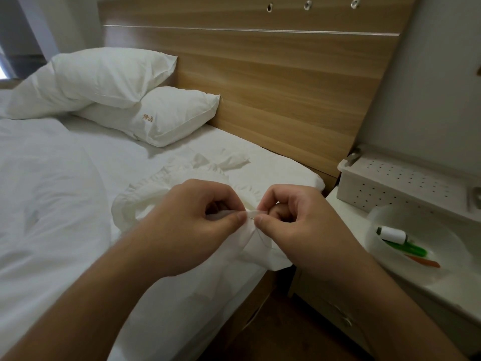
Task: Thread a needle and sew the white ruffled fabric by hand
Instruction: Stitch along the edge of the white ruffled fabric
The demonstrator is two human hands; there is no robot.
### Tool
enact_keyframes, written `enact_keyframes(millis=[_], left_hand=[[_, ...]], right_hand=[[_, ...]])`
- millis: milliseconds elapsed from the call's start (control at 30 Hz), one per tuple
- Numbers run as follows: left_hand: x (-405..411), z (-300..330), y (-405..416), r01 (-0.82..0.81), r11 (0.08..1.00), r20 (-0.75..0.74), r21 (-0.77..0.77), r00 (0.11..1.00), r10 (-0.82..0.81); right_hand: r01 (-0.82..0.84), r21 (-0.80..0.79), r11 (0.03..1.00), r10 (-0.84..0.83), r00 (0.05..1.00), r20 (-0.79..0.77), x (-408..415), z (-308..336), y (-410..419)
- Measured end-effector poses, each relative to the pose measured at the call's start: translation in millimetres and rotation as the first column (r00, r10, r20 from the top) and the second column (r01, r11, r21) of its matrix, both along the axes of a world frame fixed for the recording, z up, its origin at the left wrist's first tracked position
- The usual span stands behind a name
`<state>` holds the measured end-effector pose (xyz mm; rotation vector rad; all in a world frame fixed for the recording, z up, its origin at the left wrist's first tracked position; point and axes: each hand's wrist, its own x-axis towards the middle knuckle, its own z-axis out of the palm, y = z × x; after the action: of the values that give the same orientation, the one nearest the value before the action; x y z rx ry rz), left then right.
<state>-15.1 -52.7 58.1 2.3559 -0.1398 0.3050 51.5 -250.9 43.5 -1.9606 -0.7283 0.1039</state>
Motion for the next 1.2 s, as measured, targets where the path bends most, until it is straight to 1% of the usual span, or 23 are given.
enact_keyframes(millis=[367,500,600,733,967,1067,1200], left_hand=[[1,-1,0,0.023,0.999,0.008,-0.039,1.000,-0.022],[1,0,0,0.025,0.998,0.015,-0.050,1.000,-0.025],[0,1,-1,0.013,1.000,0.010,-0.028,1.000,-0.013],[0,1,0,-0.020,1.000,0.005,0.000,1.000,0.020],[0,2,1,-0.031,1.000,-0.022,-0.006,0.999,0.030],[1,1,2,-0.025,0.999,-0.036,-0.025,0.999,0.024],[2,0,3,-0.015,0.998,-0.046,-0.055,0.999,0.012]], right_hand=[[0.007,-0.027,1.000,-0.007,1.000,0.010,3,-2,2],[-0.024,-0.008,1.000,0.023,0.996,-0.082,2,1,0],[-0.055,0.023,0.998,0.057,0.988,-0.141,3,3,-1],[-0.061,0.051,0.997,0.069,0.982,-0.178,6,0,-2],[-0.090,0.093,0.992,0.111,0.961,-0.254,10,0,-4],[-0.109,0.125,0.986,0.141,0.948,-0.286,10,0,-5],[-0.130,0.143,0.981,0.167,0.944,-0.286,11,0,-6]])
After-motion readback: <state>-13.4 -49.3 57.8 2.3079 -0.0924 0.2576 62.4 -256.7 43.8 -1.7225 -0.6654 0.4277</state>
